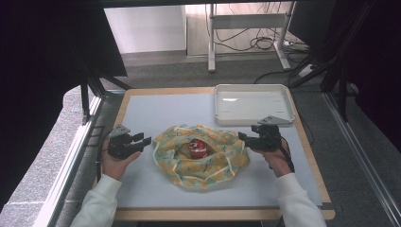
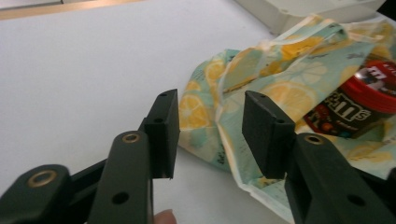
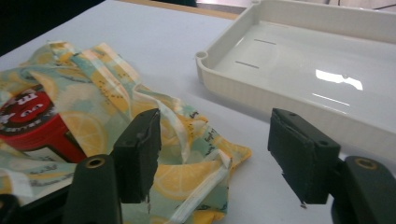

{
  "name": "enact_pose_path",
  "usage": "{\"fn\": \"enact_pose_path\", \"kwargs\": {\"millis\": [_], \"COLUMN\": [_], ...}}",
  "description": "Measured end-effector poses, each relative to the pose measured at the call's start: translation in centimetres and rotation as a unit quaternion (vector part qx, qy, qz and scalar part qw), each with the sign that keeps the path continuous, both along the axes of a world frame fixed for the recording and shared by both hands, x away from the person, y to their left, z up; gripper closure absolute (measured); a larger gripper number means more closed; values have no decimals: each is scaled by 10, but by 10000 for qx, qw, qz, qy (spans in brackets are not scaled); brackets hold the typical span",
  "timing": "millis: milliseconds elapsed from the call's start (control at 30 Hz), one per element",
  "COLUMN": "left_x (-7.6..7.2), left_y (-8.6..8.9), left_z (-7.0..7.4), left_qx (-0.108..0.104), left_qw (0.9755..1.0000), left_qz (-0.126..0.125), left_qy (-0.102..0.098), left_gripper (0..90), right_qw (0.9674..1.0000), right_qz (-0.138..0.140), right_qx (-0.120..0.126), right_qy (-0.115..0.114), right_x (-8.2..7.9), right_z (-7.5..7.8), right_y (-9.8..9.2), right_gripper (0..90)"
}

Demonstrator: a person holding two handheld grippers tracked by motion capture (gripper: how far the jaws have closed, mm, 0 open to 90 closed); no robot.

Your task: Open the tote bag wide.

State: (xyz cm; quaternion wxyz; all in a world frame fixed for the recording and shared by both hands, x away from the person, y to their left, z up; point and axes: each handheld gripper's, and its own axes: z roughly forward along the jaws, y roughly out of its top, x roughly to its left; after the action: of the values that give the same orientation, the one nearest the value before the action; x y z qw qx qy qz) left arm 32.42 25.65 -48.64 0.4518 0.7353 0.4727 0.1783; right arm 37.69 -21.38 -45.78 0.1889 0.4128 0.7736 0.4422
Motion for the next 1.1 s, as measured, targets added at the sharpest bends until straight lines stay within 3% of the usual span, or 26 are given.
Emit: {"fn": "enact_pose_path", "kwargs": {"millis": [267,467,633,800,1100], "left_x": [-3,-6,-7,-9,-9], "left_y": [-5,-10,-18,-26,-40], "left_z": [5,9,9,10,13], "left_qx": [-25,-95,-4,102,187], "left_qw": [9998,9991,9981,9968,9943], "left_qz": [-188,-411,-620,-794,-1044], "left_qy": [-24,-16,41,36,45], "left_gripper": [630,751,882,900,900], "right_qw": [9997,9988,9974,9961,9941], "right_qz": [214,479,717,880,1069], "right_qx": [148,116,38,-2,-78], "right_qy": [-21,-3,59,92,131], "right_x": [-5,-9,-10,-12,-16], "right_z": [9,14,14,14,14], "right_y": [-2,2,8,14,26], "right_gripper": [506,718,834,886,890]}}
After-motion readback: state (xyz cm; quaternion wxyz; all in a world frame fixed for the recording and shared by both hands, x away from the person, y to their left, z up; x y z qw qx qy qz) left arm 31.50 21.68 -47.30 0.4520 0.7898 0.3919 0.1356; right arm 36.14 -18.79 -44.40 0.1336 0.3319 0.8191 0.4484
